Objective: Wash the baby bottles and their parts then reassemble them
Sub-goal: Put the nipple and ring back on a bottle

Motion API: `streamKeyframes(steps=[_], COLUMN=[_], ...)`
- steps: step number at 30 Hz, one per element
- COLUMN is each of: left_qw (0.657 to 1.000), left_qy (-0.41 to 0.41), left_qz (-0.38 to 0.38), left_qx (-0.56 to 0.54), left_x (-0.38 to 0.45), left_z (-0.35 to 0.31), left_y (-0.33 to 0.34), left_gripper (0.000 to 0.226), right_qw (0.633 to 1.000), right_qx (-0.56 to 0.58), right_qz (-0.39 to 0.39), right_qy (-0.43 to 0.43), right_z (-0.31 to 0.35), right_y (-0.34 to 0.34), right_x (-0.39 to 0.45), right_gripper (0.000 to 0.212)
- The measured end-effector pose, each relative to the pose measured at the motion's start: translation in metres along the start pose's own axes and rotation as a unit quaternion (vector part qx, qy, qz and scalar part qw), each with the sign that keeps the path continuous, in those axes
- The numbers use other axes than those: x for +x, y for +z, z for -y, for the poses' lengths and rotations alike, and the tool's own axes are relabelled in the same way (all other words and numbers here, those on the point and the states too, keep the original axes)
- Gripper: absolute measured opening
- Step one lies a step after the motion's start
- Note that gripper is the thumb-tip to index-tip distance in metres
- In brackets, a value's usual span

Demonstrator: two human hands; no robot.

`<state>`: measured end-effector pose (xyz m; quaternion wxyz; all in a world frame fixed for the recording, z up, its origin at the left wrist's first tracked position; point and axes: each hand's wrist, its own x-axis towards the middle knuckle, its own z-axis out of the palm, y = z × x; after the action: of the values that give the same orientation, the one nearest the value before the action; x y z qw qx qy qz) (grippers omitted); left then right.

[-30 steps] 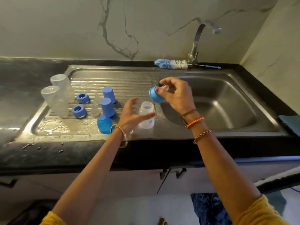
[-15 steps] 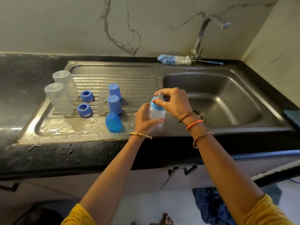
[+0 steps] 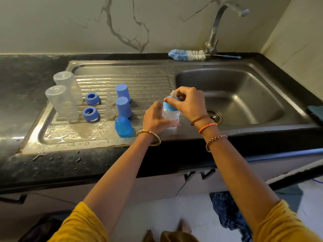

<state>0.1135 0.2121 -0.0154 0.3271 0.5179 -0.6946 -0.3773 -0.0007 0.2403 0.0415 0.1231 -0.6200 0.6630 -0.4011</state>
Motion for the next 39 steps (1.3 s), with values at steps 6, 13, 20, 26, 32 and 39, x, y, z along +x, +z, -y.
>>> streamKeyframes(steps=[6, 13, 20, 26, 32, 39], left_qw=[1.000, 1.000, 0.999, 0.999, 0.999, 0.998], left_qy=[-0.011, -0.014, -0.007, -0.008, -0.003, -0.013], left_qz=[0.013, 0.024, 0.030, 0.027, 0.024, 0.033], left_qx=[-0.005, 0.001, -0.028, -0.024, -0.024, -0.043], left_x=[0.001, 0.002, 0.001, 0.004, 0.003, 0.002], left_z=[0.000, -0.003, 0.000, 0.003, 0.003, 0.001], left_y=[-0.003, -0.005, -0.006, -0.002, -0.003, -0.004], left_gripper=[0.064, 0.066, 0.060, 0.062, 0.058, 0.060], right_qw=[0.987, 0.999, 0.989, 0.994, 0.998, 0.979], right_qx=[0.086, 0.025, 0.098, 0.083, 0.052, 0.128], right_qz=[0.132, 0.043, 0.106, 0.076, -0.021, 0.161], right_qy=[0.029, 0.001, 0.020, -0.006, 0.017, 0.018], right_z=[0.000, -0.006, -0.009, -0.009, -0.008, -0.015], right_y=[-0.015, -0.006, -0.010, -0.007, 0.012, -0.016], right_x=[-0.005, -0.005, -0.007, -0.001, -0.007, 0.001], right_gripper=[0.052, 0.050, 0.063, 0.047, 0.054, 0.066])
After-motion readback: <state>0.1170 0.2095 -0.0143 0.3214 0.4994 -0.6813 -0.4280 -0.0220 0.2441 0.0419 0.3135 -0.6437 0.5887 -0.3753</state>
